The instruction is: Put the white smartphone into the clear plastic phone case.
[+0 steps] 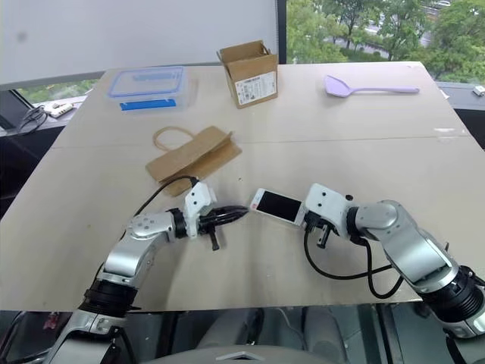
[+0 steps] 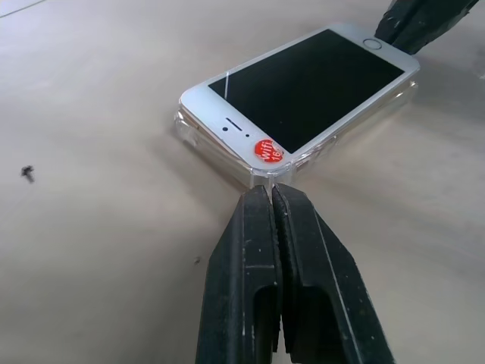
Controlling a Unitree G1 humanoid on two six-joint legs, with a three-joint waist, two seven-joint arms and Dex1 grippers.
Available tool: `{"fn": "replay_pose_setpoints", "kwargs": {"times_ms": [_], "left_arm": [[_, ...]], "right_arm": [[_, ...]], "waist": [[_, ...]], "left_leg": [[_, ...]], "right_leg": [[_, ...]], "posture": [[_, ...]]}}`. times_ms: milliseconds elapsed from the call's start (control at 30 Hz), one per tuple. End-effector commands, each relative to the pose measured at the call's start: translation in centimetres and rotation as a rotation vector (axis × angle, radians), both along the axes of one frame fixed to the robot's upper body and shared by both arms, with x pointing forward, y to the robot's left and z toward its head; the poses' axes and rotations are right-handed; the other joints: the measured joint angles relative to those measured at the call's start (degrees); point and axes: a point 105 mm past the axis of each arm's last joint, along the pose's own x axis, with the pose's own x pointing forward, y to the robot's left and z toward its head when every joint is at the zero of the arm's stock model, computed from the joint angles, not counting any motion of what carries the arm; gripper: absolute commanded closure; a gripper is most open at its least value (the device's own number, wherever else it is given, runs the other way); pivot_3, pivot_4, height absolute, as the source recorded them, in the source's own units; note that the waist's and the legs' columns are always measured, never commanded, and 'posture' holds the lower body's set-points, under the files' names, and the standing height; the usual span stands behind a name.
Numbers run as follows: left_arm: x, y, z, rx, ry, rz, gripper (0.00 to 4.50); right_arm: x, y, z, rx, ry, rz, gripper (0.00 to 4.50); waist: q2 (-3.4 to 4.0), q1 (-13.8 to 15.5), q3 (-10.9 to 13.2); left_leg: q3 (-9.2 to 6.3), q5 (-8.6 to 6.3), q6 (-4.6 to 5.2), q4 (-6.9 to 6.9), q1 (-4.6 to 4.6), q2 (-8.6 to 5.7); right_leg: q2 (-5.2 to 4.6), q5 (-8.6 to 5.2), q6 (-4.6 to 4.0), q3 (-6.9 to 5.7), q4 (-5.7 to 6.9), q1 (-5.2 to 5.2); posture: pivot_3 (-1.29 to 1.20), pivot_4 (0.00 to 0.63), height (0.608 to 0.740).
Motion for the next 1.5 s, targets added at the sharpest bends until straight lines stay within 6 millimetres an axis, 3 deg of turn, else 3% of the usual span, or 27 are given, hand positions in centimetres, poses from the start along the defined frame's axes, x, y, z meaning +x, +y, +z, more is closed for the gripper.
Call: {"fn": "replay_pose_setpoints", "kwargs": {"times_ms": [33,233,333,400,600,700,1067,1400,1500], "left_arm": [[-0.6,-0.8,1.5,-0.039,-0.034,-0.024,4.44],[-1.5,-0.6,1.7,-0.046,-0.021,-0.019,4.44],[-1.5,0.3,1.8,-0.041,-0.017,0.002,4.44],[-1.2,1.1,1.8,-0.031,-0.02,0.028,4.44],[-0.2,2.7,2.3,-0.021,-0.032,0.077,4.44],[0.1,3.1,3.1,-0.032,-0.04,0.09,4.44],[-0.1,3.8,3.8,-0.022,-0.045,0.092,4.44],[-0.2,2.9,3.6,-0.024,-0.05,0.085,4.44],[-0.2,2.4,3.2,-0.018,-0.038,0.075,4.44]], "right_arm": [[1.7,-1.6,2.0,-0.014,-0.101,-0.033,4.5],[0.7,-2.7,3.3,-0.021,-0.044,0.042,4.5],[1.3,-0.5,5.9,0.119,-0.076,0.072,4.5],[2.4,1.3,6.4,0.164,-0.104,0.07,4.5],[4.2,6.8,4.2,0.231,-0.068,0.097,4.5],[4.6,8.2,2.5,0.225,-0.03,0.101,4.5],[3.7,7.8,-3.5,0.005,0.173,0.131,4.5],[4.8,8.1,-6.1,0.009,0.257,0.001,4.5],[4.8,8.5,-5.3,0.056,0.232,-0.004,4.5]], "waist": [[-0.02,0.04,0.02],[-0.02,0.04,0.13],[-0.03,-0.31,0.26],[-0.04,-0.5,0.29],[-0.07,0.24,0.32],[-0.08,0.17,0.33],[-0.06,-0.26,0.31],[0.0,-0.67,-0.06],[0.06,-0.66,-0.43]], "left_leg": [[0.0,0.0,0.0,0.0,0.0,0.0],[0.01,0.0,0.0,-0.02,0.0,0.01],[0.05,0.0,0.0,-0.02,0.02,0.05],[0.12,0.0,0.0,-0.02,0.06,0.12],[0.01,0.01,-0.02,-0.03,0.09,0.12],[0.01,0.0,0.0,0.04,-0.07,-0.01],[0.04,0.01,-0.01,-0.01,0.2,0.03],[0.08,0.0,-0.02,-0.05,0.55,0.12],[0.07,0.0,-0.02,-0.05,0.61,0.12]], "right_leg": [[0.0,0.0,0.0,0.0,0.0,0.0],[0.0,0.0,0.0,0.0,-0.02,0.0],[-0.01,0.0,0.0,0.05,-0.01,0.0],[-0.02,0.0,-0.01,0.12,0.02,0.0],[0.1,0.0,-0.03,-0.02,0.0,0.01],[0.0,0.01,-0.03,-0.01,-0.05,-0.02],[0.08,0.0,-0.03,0.04,0.04,0.07],[0.18,0.02,-0.05,0.1,0.14,0.32],[0.19,0.04,-0.07,0.1,0.14,0.37]], "posture": [[0.0,0.15,0.74],[0.0,0.15,0.74],[0.0,0.15,0.74],[0.0,0.15,0.74],[0.0,0.15,0.74],[0.0,0.15,0.74],[0.0,0.15,0.74],[0.0,0.15,0.74],[0.0,0.15,0.74]]}}
